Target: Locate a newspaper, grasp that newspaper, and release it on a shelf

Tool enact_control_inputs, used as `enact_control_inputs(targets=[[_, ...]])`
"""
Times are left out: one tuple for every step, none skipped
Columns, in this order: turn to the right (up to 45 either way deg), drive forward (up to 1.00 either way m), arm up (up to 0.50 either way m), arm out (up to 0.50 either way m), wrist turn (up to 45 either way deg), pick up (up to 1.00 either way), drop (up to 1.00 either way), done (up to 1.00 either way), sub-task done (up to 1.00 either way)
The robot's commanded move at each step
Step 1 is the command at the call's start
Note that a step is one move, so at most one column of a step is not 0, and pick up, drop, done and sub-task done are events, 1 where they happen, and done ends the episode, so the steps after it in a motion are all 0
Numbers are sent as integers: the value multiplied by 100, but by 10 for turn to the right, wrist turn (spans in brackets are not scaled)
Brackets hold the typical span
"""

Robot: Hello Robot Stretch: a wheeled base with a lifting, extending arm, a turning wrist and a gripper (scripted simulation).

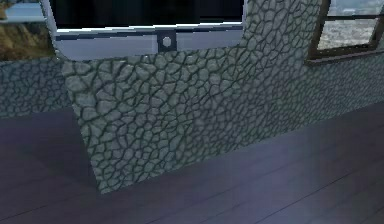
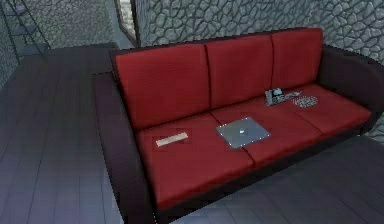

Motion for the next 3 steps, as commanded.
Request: enact_control_inputs(targets=[[-30,0,0,0,0,0,0,0,0],[450,0,0,0,0,0,0,0,0],[450,0,0,0,0,0,0,0,0]])
